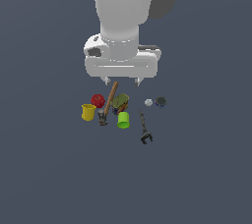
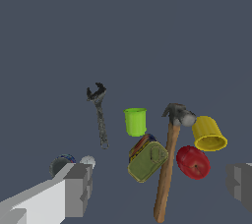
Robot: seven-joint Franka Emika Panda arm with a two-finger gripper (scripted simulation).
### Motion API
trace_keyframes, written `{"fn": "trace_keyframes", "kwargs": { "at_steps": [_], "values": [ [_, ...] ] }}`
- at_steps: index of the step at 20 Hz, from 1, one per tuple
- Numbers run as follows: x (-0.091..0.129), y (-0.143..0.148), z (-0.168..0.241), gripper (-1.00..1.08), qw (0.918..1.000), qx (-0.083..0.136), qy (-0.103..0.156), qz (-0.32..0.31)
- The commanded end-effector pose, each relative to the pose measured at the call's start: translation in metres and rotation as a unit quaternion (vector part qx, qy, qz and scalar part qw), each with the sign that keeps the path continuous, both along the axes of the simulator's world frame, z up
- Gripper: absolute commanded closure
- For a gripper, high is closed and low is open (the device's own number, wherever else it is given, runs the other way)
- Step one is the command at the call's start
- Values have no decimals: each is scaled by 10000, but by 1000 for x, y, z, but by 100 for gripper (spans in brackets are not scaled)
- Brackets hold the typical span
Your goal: Pick up a designated object from a clutter of objects.
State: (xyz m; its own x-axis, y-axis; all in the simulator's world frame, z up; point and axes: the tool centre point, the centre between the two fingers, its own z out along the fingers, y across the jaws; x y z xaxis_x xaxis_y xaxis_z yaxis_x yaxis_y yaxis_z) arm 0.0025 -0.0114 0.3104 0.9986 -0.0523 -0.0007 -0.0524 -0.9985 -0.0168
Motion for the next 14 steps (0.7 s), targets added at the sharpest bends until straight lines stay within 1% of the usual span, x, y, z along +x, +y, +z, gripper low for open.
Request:
{"fn": "trace_keyframes", "kwargs": {
  "at_steps": [1,9,14],
  "values": [
    [0,0,0,-92,10000,0,0,0],
    [-1,13,3,-92,9998,73,-66,200],
    [-1,14,3,-92,9997,75,-67,207]
  ]
}}
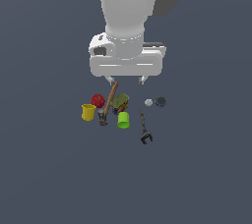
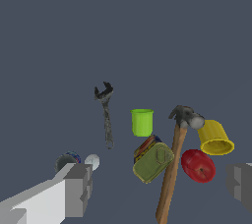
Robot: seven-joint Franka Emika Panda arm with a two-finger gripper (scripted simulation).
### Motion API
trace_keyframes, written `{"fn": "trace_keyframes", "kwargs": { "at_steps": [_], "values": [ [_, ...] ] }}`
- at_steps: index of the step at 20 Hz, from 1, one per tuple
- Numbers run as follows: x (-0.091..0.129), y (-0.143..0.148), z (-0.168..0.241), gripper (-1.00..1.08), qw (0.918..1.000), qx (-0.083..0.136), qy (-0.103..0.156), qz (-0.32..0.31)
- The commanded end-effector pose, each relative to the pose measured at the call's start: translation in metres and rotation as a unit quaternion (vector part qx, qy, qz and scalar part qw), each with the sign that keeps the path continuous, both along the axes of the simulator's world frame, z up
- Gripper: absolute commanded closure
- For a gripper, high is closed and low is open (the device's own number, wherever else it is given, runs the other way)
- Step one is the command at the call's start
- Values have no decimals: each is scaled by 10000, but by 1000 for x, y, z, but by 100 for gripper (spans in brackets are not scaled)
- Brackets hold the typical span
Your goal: Pick up a designated object from a clutter of objects.
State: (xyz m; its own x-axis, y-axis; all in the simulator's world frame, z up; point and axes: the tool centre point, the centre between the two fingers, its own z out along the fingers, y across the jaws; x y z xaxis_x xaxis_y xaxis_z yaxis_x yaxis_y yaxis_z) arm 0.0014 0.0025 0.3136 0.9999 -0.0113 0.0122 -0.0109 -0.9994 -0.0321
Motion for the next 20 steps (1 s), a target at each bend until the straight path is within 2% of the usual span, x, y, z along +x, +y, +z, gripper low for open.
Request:
{"fn": "trace_keyframes", "kwargs": {
  "at_steps": [1,7,13,20],
  "values": [
    [0,0,0,-92,10000,1,0,1],
    [-2,-10,-13,-92,9998,7,6,-184],
    [-9,-32,-44,-92,9980,16,23,-627],
    [-31,-74,-101,-92,9890,11,53,-1479]
  ]
}}
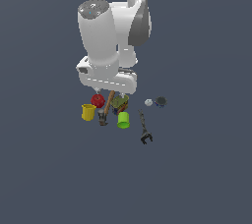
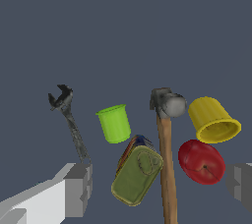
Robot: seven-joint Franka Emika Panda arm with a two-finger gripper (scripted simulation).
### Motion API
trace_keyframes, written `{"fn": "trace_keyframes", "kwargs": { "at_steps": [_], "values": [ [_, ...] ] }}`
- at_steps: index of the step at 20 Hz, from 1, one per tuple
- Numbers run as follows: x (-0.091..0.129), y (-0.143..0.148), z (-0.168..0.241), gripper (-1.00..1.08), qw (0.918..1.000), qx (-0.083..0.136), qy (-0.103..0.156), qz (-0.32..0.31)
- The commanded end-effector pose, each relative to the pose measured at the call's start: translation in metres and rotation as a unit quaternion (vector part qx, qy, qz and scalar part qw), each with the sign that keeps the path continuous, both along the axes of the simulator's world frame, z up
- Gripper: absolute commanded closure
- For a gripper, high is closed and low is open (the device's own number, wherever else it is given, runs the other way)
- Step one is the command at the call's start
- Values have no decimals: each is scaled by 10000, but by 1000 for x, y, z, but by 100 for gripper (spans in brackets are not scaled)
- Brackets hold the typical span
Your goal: Pick up a designated object from a clutter of objects.
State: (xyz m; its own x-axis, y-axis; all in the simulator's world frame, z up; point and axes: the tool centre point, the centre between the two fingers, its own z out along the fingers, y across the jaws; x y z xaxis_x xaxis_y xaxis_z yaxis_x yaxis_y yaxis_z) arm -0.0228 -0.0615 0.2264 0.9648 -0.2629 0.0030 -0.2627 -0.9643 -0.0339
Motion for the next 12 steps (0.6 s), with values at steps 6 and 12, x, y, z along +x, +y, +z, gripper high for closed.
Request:
{"fn": "trace_keyframes", "kwargs": {
  "at_steps": [6,12],
  "values": [
    [-41,-49,-67,-92,9940,-38,45,-1094],
    [-74,-76,-104,-92,9840,-88,72,-1779]
  ]
}}
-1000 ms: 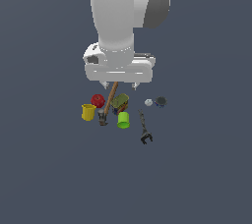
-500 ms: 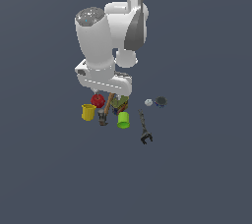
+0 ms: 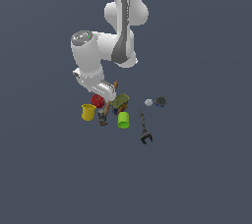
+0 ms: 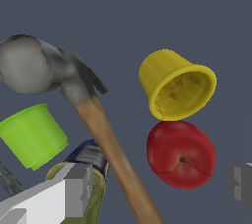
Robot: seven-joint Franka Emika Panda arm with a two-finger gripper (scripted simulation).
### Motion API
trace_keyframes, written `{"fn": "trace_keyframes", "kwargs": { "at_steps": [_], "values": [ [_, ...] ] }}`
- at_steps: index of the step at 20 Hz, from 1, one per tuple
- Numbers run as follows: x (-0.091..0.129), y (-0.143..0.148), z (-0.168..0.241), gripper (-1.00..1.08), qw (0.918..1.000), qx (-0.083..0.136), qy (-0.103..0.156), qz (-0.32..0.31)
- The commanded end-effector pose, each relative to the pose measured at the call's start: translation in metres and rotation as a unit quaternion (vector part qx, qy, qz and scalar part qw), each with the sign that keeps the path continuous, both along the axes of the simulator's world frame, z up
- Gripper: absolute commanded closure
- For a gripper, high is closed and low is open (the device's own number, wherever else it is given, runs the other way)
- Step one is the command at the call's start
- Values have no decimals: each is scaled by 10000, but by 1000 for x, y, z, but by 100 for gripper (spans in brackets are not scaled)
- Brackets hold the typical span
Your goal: Pick up a designated object from a clutter of objects.
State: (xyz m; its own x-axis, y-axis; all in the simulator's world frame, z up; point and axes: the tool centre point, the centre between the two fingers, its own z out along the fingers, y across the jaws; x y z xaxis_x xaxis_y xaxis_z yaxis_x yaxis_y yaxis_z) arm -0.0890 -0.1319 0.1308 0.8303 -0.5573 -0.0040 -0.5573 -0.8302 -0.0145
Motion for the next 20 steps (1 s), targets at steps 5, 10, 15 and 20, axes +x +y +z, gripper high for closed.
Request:
{"fn": "trace_keyframes", "kwargs": {
  "at_steps": [5,10,15,20],
  "values": [
    [-28,-18,-26,-92,9986,-50,19,-527],
    [-38,-24,-34,-92,9975,-68,28,-699],
    [-38,-24,-35,-92,9976,-66,32,-694],
    [-39,-24,-45,-92,9975,-71,33,-701]
  ]
}}
